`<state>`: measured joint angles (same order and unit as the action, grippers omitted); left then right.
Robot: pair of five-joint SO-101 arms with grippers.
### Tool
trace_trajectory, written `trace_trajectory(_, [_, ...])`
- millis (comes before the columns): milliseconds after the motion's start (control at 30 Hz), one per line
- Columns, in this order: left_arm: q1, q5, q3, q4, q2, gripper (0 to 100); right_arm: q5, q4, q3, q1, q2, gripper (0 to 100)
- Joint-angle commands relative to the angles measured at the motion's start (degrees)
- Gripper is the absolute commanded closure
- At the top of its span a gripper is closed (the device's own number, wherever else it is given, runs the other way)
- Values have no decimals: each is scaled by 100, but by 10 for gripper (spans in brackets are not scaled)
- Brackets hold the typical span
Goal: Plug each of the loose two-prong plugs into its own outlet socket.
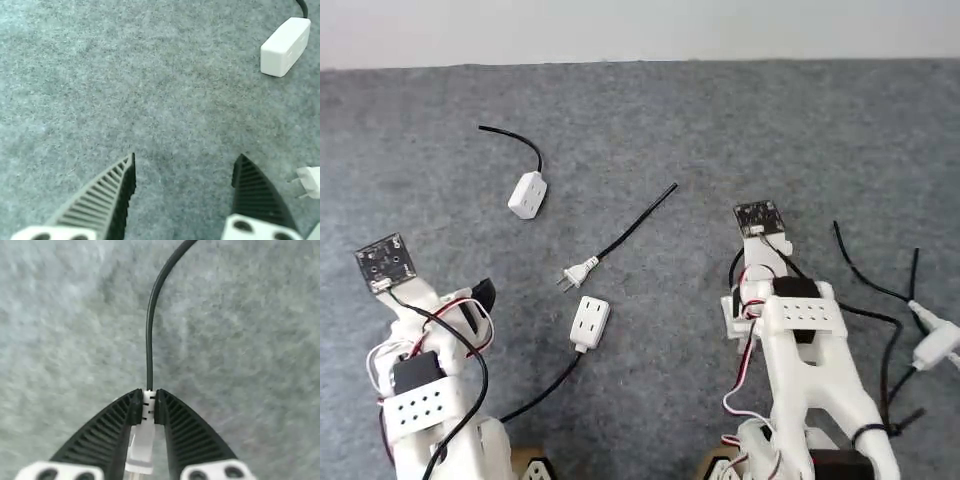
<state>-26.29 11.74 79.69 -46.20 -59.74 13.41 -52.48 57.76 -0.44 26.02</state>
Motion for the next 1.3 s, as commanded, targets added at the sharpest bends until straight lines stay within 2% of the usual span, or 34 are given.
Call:
trace_trajectory(0, [-9, -9, -57, 141, -62, 706, 914, 145, -35, 259, 4, 989])
trace_trajectory(133, [-9, -9, -57, 141, -62, 706, 976, 136, -44, 215, -101, 950])
trace_trajectory(300, [-9, -9, -57, 141, -62, 706, 976, -277, -202, -4, 4, 738])
trace_trajectory(367, [-9, -9, -57, 141, -62, 706, 958, -488, -281, -84, 136, 701])
trace_trajectory(467, [-18, -9, -57, 141, -62, 706, 923, -611, -299, -31, 505, 745])
trace_trajectory(567, [-18, -9, -57, 141, -70, 706, 782, -813, -299, 207, 1024, 848])
trace_trajectory(700, [-9, -9, -57, 141, -70, 706, 308, -822, -273, 971, 1675, 997])
trace_trajectory(800, [-9, -9, -57, 141, -70, 706, 246, -769, -79, 1393, 1859, 976])
trace_trajectory(1067, [-9, -9, -57, 141, -70, 706, 281, -13, 396, 1393, 1156, 988])
trace_trajectory(1267, [-9, -9, -57, 141, -70, 706, 387, 40, 334, 813, 338, 988])
